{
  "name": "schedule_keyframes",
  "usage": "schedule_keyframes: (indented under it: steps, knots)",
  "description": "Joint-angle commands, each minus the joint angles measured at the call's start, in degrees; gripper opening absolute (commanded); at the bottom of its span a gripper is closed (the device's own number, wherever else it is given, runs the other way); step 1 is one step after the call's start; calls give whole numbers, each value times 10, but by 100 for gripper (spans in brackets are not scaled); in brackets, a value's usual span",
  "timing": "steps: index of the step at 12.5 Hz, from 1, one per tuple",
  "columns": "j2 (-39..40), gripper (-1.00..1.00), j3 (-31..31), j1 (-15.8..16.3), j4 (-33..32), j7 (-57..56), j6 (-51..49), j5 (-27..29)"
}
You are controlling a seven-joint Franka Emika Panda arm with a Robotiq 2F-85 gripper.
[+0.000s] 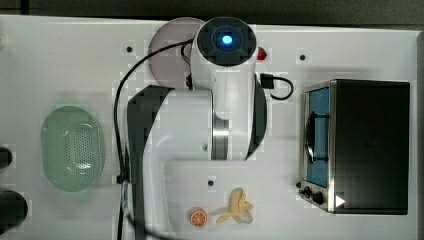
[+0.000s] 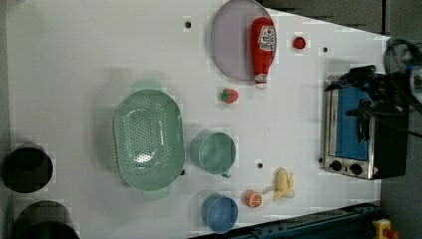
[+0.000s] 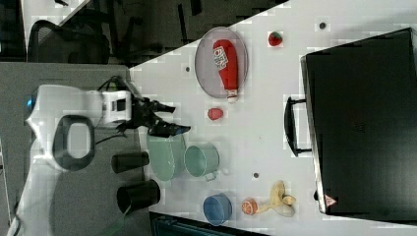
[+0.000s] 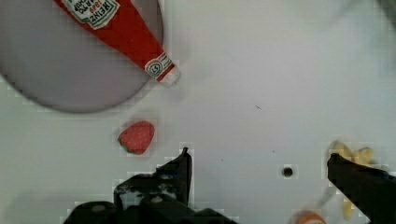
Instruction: Pick ketchup from plate and place it on table.
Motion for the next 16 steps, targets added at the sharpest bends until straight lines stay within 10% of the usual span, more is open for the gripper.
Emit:
schedule_keyframes:
  steps: [1,16]
  knots:
    - [15,100,4,3,1,-9,42,3]
    - [292,100,4,25,148,-357,213,-13]
